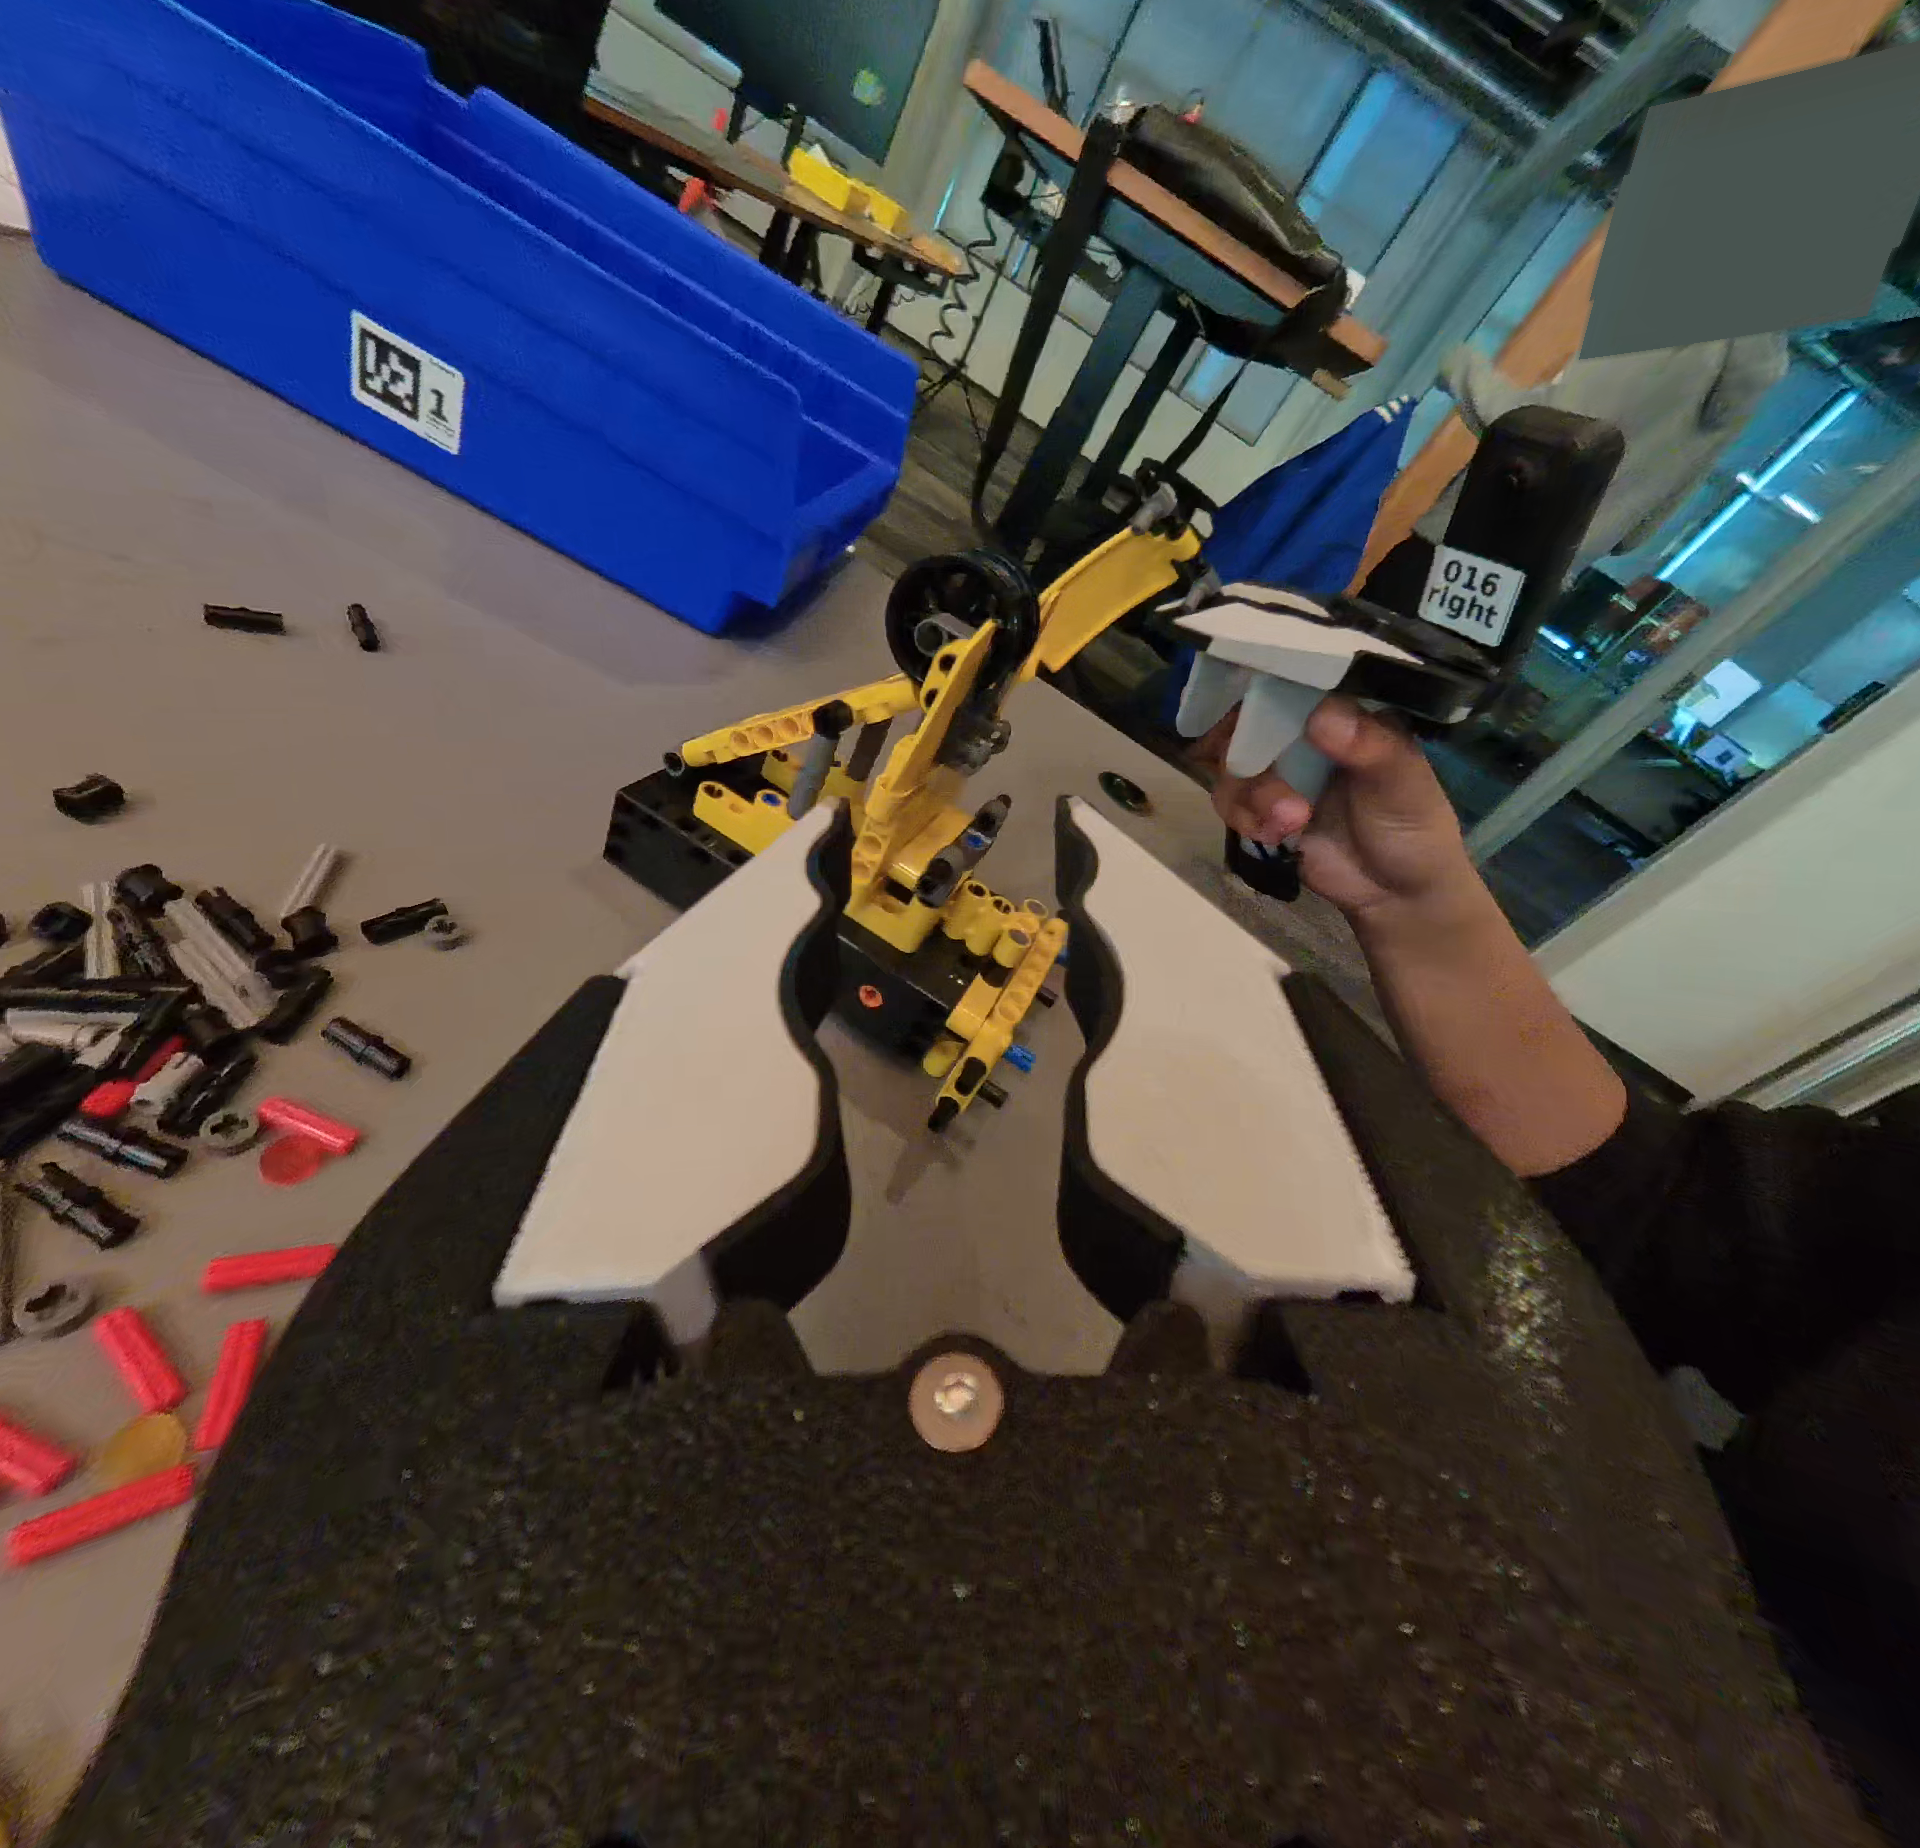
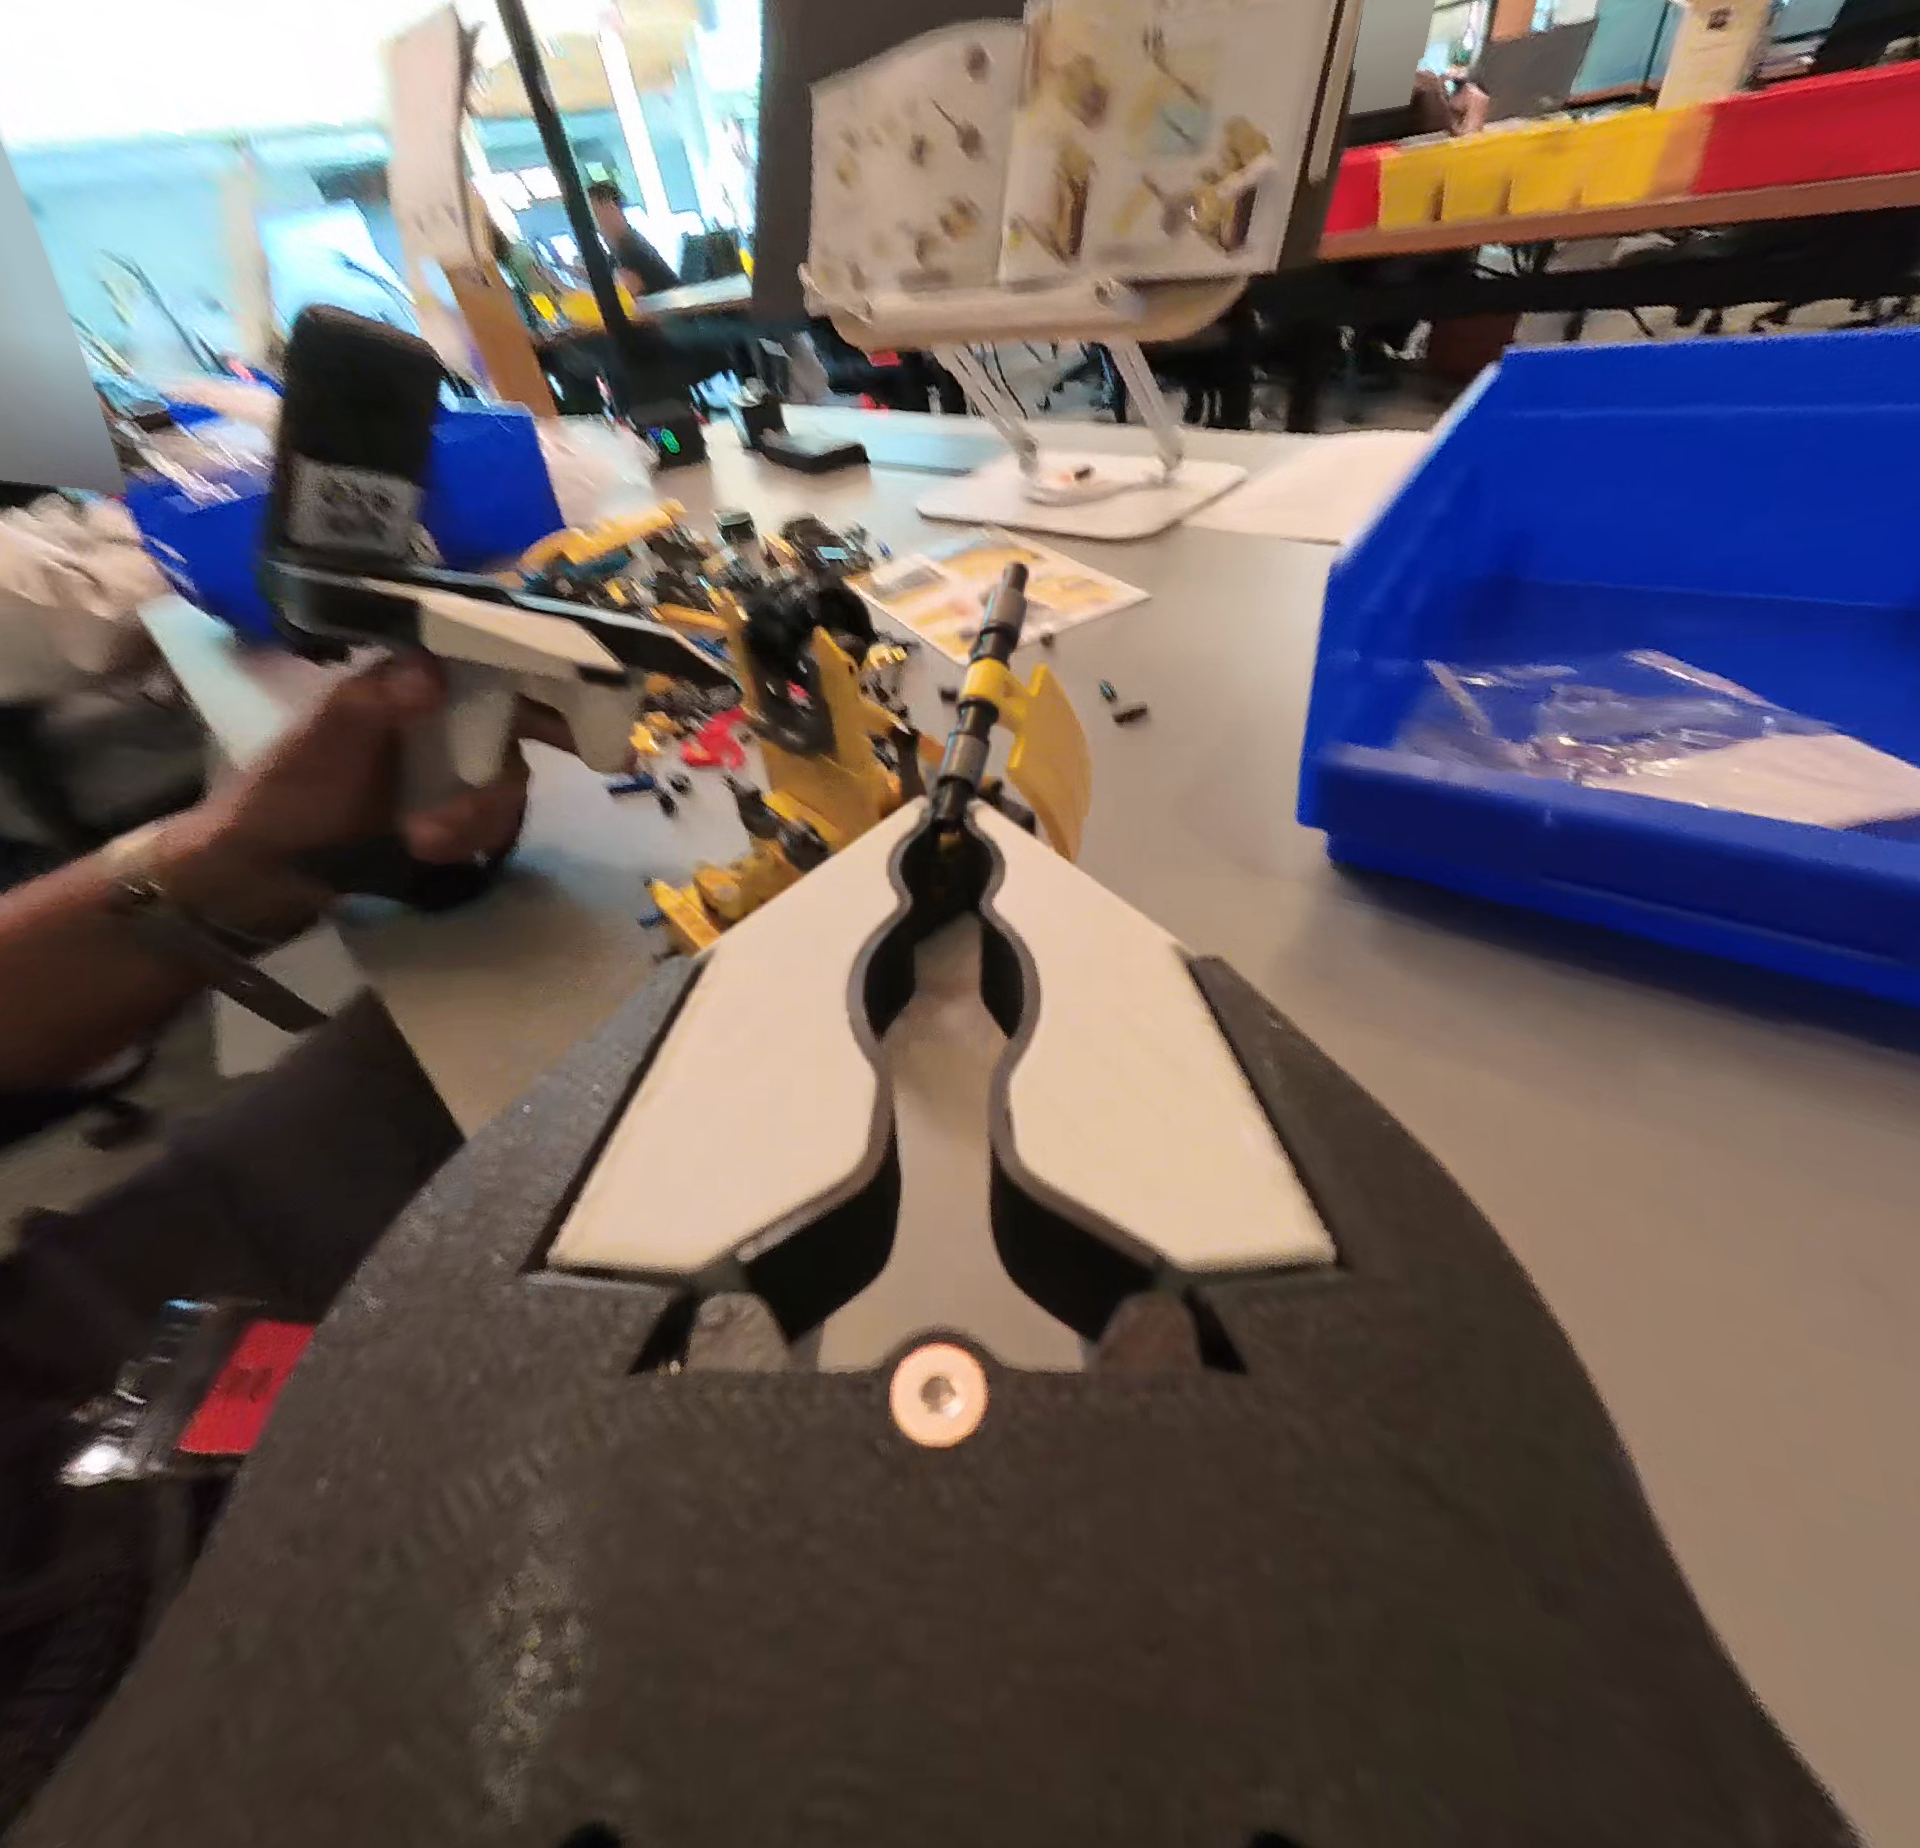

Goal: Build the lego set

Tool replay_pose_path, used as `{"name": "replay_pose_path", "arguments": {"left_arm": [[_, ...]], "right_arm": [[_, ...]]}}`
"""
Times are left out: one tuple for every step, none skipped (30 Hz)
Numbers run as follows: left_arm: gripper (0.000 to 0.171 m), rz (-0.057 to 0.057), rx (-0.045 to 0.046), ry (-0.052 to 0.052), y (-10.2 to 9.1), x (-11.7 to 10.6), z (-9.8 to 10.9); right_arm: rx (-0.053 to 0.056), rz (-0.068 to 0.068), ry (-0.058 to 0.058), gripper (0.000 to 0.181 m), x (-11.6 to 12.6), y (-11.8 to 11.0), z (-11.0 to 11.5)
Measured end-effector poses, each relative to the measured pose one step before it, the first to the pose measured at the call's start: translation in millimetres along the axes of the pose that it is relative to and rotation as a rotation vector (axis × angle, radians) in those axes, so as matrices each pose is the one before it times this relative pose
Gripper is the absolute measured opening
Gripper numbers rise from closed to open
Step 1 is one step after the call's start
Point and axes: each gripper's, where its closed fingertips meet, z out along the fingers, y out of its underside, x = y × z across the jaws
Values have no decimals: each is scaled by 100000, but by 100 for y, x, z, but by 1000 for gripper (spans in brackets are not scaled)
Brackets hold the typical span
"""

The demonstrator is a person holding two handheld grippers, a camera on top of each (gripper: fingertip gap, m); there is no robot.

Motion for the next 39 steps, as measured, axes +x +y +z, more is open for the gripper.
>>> {"name": "replay_pose_path", "arguments": {"left_arm": [[38, -17, 198, 685, 38, 85, 84], [38, -431, 271, 584, -35, 38, 42], [38, -651, 282, -227, -51, -116, 1], [38, -1051, 148, 235, -16, -97, -5], [38, -1420, 304, 929, -45, -45, -16], [38, -1596, 530, 862, -75, -77, -30], [38, -1468, 776, 875, -105, -54, -72], [38, -1220, 950, 914, -123, -30, -83], [38, -810, 1047, 966, -135, 31, -106], [38, -596, 866, 589, -115, -1, -90], [38, -361, 949, 400, -115, 15, -55], [38, -88, 604, 588, -74, 67, -15], [38, 91, 102, 590, 1, 99, 22], [38, 341, -395, 427, 48, 96, 52], [38, 604, -369, 300, 54, 112, 50], [38, 692, -25, 462, 21, 153, 47], [38, 766, -161, 473, 39, 149, 53], [38, 740, -454, 174, 66, 107, 53], [38, 638, -376, 85, 50, 96, 52], [38, 535, -176, 364, 37, 110, 43], [38, 369, -323, 45, 39, 47, 24], [38, 273, -104, 23, 22, 35, 17], [38, 210, 54, 196, -6, 55, -15], [38, 92, 136, 221, -20, 43, -4], [38, 42, 204, 338, -16, 47, -6], [38, 111, 94, 220, -10, 48, -13], [38, 271, 109, 110, -10, 45, -17], [38, 454, 177, 473, -20, 122, 12], [38, 534, -152, 324, 25, 93, 17], [38, 617, -251, 325, 31, 114, 34], [38, 711, -290, 484, 51, 137, 33], [38, 744, -224, 387, 31, 144, 25], [38, 775, -166, 368, 30, 134, 30], [38, 698, -289, 452, 45, 127, 27], [38, 561, -228, 485, 32, 134, 38], [38, 446, -125, 358, 26, 99, 22], [38, 399, -32, 245, 9, 81, 21], [38, 316, -65, 154, 1, 50, 1], [38, 267, 38, 261, -4, 66, -6]], "right_arm": [[-1478, -1060, 699, 3, 181, 332, 11], [-1213, -669, -61, 3, -23, 435, 192], [-983, -441, -543, 3, -119, 396, 176], [-848, -352, -764, 3, -141, 360, 202], [-826, -116, -773, 3, -106, 404, 239], [-1036, 173, -804, 3, -106, 273, 234], [-342, -125, -580, 3, -111, -8, 83], [928, -509, -328, 3, -90, -197, -74], [1469, -165, -445, 3, -81, -233, -79], [1234, 612, -502, 3, -36, -157, -79], [800, 1237, -456, 3, 31, -79, -58], [623, 1463, -445, 3, 113, -31, -63], [648, 1324, -375, 3, 116, -40, -36], [666, 1062, -345, 3, 73, -70, -3], [553, 983, -403, 3, 50, -62, -18], [378, 1044, -375, 3, 73, -47, -5], [254, 1041, -311, 3, 77, -33, 5], [195, 944, -327, 3, 59, -51, -17], [180, 845, -306, 3, 21, -43, 12], [211, 700, -201, 3, 71, -1, 1], [210, 525, -173, 3, 87, 8, 11], [112, 446, -159, 3, 34, 13, 30], [24, 392, -142, 3, 28, 17, 21], [23, 333, -136, 3, 10, 3, 14], [16, 314, -119, 3, 32, -1, 18], [7, 304, -162, 3, 67, 12, -4], [59, 303, -231, 3, 13, -5, -1], [166, 300, -279, 3, 54, -2, 8], [179, 295, -228, 3, 36, -36, -18], [107, 254, -129, 3, -15, -43, 22], [78, 196, -85, 3, 44, 8, 52], [104, 85, -37, 2, 22, -4, 15], [83, -89, 21, 2, 2, 1, 4], [-37, -237, 39, 2, 25, 15, -2], [-146, -351, 92, 2, 13, 35, 25], [-242, -500, 180, 3, -5, 36, 40], [-291, -661, 443, 3, 3, 44, 27], [58, -454, 790, 3, 4, 2, 64], [561, -314, 475, 3, -135, -61, 16]]}}
